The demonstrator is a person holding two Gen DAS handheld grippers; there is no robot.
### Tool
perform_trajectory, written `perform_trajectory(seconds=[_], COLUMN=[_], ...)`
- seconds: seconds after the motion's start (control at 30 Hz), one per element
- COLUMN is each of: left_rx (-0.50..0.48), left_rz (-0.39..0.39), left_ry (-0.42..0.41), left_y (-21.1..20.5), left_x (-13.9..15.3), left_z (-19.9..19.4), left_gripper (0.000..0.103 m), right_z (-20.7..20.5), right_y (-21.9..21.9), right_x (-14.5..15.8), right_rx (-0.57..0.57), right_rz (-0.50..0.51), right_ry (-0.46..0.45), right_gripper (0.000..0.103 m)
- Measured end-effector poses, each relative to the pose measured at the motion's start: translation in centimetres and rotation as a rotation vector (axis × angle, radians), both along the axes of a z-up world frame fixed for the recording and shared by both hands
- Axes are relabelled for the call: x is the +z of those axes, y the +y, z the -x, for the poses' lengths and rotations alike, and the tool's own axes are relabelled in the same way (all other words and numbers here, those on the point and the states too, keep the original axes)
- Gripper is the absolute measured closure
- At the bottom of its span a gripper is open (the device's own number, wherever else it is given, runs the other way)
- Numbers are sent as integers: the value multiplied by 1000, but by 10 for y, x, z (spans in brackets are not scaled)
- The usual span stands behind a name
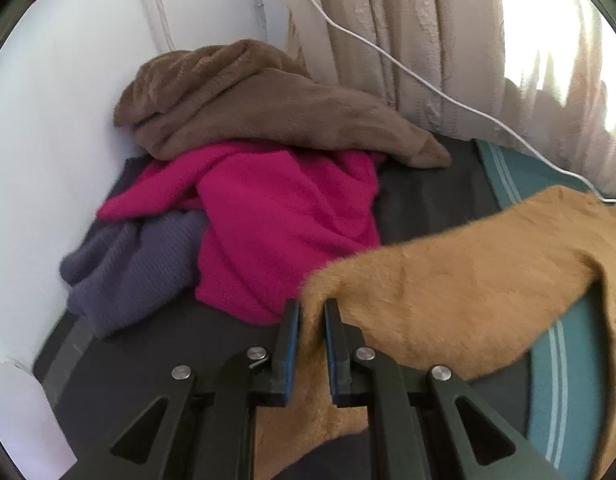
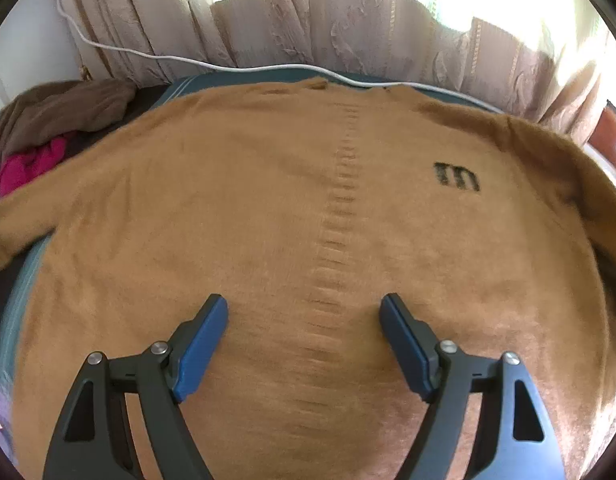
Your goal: Fold clothes
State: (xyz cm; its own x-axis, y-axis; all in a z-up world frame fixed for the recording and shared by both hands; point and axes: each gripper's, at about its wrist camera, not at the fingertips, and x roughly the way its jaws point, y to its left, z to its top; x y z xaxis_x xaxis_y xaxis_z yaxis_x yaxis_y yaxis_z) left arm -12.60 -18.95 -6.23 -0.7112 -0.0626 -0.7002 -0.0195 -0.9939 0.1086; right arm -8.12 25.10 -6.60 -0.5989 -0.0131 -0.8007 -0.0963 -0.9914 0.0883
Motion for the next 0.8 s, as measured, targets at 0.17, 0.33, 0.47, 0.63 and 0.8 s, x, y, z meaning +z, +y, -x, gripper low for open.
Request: perform_trajectory(seconds=[0.17,0.33,0.47,0.63,0.8], left_rx=[76,33,-64,-75,-24], left_rz=[-43,-68,-33,-30,-5], left_ry=[5,22,1,-61,-136], left_y=[-31,-34,-11,-1,-4], left_x=[7,17,9,-13,-42], left_z=[16,1,-9,-6,4], left_gripper=[90,90,90,90,89], right_z=[22,37,30,11,-8], right_y=[-43,-94,-120,-119,-117], right_x=[19,11,-8,-8,-7], right_rx=[120,254,316,336,319], right_rz=[49,15,-105,-111,-102], right_ry=[34,0,-31,-26,-12], right_gripper=[22,22,21,21,21])
